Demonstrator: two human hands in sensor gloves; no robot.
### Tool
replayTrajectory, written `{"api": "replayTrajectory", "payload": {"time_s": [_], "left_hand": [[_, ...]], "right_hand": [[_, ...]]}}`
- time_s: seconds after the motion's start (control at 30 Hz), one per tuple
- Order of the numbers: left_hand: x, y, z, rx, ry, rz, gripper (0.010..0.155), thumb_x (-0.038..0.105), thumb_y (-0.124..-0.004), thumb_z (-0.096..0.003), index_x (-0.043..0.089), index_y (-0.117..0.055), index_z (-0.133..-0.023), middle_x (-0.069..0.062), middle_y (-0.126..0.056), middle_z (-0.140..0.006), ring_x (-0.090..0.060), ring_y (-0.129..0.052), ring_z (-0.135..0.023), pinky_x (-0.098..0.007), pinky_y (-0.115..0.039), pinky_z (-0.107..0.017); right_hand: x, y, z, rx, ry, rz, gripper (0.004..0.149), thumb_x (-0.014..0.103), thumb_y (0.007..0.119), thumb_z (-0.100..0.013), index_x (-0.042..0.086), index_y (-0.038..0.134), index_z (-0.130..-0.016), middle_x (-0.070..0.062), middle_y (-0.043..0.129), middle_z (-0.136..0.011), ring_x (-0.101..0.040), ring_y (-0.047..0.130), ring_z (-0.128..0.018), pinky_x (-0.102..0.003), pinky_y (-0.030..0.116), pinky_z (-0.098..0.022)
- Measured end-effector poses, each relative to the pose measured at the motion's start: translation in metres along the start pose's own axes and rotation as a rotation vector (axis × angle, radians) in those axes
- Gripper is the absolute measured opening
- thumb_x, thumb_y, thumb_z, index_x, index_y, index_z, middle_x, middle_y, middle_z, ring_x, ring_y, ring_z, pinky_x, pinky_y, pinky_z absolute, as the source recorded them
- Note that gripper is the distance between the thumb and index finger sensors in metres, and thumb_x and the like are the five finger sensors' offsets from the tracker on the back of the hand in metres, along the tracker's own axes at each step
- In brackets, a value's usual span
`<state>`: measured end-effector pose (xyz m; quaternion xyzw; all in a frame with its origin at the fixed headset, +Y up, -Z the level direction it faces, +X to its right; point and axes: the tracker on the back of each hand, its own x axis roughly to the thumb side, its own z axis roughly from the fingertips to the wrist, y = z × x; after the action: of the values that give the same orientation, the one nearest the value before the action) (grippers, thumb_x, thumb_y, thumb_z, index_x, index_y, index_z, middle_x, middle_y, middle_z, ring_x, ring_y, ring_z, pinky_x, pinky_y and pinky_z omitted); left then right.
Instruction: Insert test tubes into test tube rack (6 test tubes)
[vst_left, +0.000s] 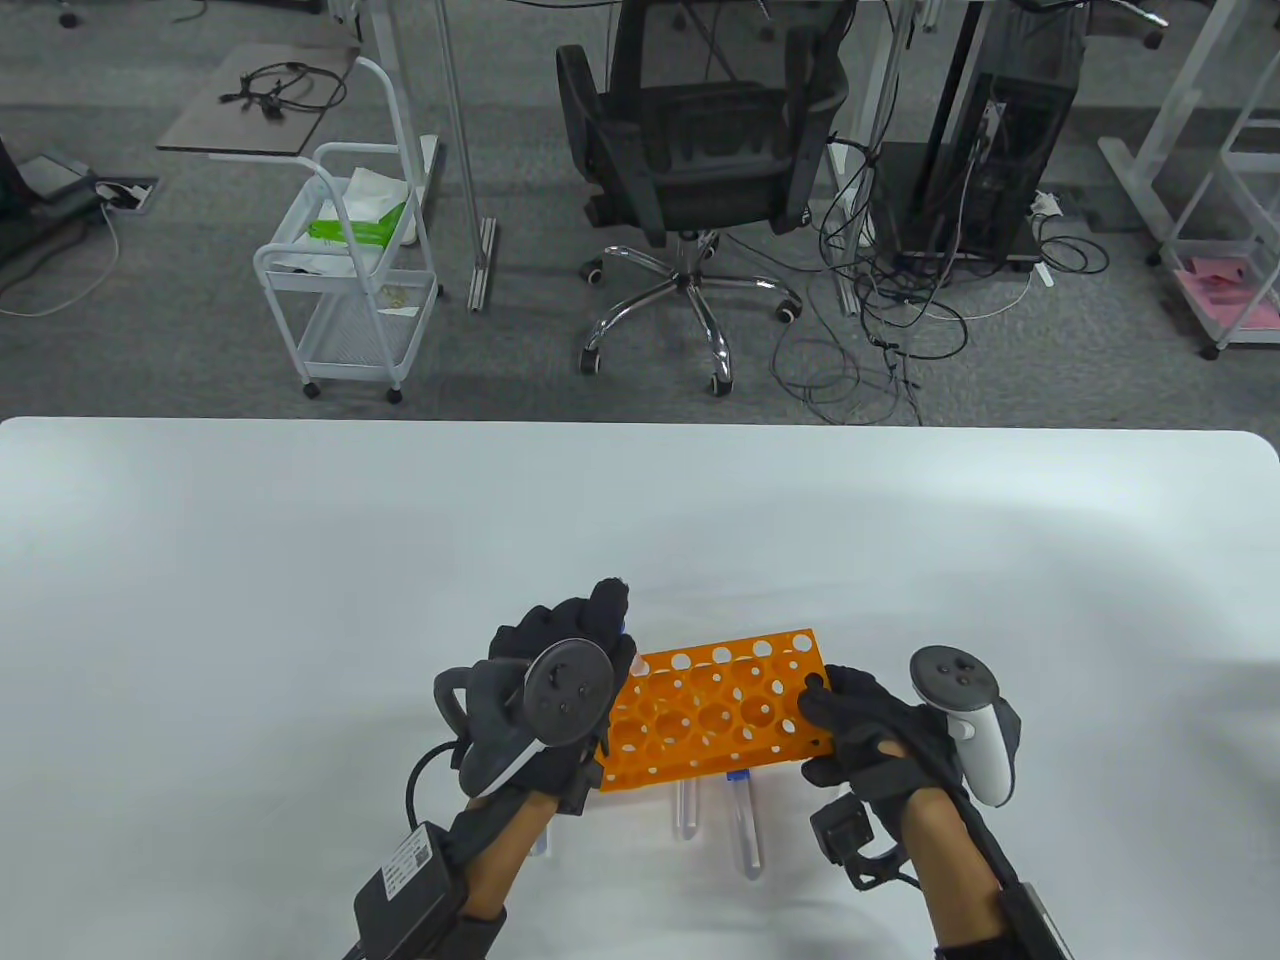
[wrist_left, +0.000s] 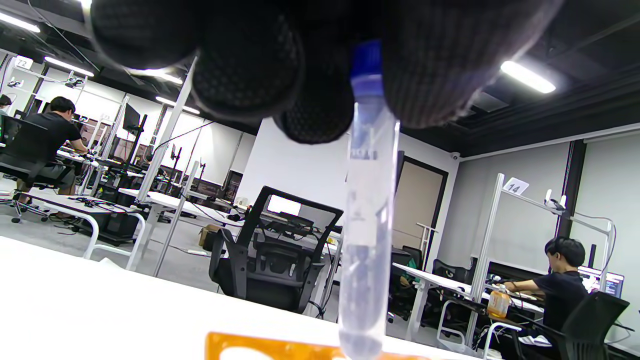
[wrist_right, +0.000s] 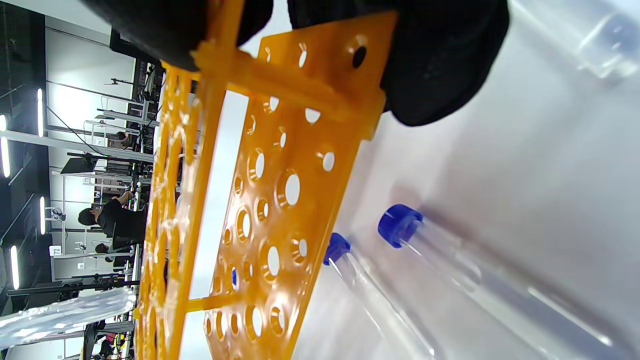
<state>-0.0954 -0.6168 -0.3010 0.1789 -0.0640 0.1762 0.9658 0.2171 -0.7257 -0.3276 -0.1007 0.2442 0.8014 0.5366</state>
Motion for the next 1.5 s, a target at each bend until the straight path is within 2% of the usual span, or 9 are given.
{"api": "replayTrajectory", "payload": {"time_s": [0.53,1.13,1.33,1.5], "left_hand": [[0.005,-0.022,-0.002,-0.145,-0.013,-0.051,0.051,0.040,-0.087,-0.0410,0.027,-0.080,-0.090,-0.005,-0.097,-0.077,-0.021,-0.095,-0.054,-0.045,-0.077,-0.046],[0.010,-0.031,0.001,-0.171,-0.053,-0.082,0.053,0.044,-0.085,-0.0412,0.030,-0.078,-0.092,-0.005,-0.095,-0.080,-0.022,-0.095,-0.057,-0.046,-0.076,-0.048],[-0.001,-0.027,0.002,-0.177,-0.021,0.002,0.062,0.054,-0.076,-0.0418,0.029,-0.070,-0.098,-0.009,-0.088,-0.090,-0.027,-0.090,-0.068,-0.050,-0.072,-0.053],[-0.027,-0.017,0.005,-0.140,0.076,0.095,0.062,0.056,-0.073,-0.0423,0.028,-0.071,-0.098,-0.012,-0.083,-0.097,-0.031,-0.089,-0.079,-0.052,-0.072,-0.057]], "right_hand": [[0.002,0.001,0.000,0.010,-0.022,0.007,0.052,0.045,0.070,-0.049,0.019,0.054,-0.091,-0.013,0.047,-0.109,-0.043,0.084,-0.083,-0.051,0.084,-0.052],[0.001,0.001,0.001,0.005,-0.020,0.008,0.052,0.045,0.070,-0.049,0.019,0.054,-0.091,-0.014,0.047,-0.109,-0.043,0.084,-0.082,-0.051,0.084,-0.052],[0.000,-0.002,0.000,0.000,-0.012,-0.014,0.052,0.045,0.070,-0.049,0.018,0.054,-0.091,-0.014,0.047,-0.109,-0.043,0.085,-0.082,-0.051,0.084,-0.051],[-0.003,-0.008,-0.001,-0.013,-0.009,-0.046,0.052,0.044,0.071,-0.049,0.018,0.054,-0.091,-0.015,0.048,-0.109,-0.044,0.085,-0.081,-0.052,0.084,-0.051]]}}
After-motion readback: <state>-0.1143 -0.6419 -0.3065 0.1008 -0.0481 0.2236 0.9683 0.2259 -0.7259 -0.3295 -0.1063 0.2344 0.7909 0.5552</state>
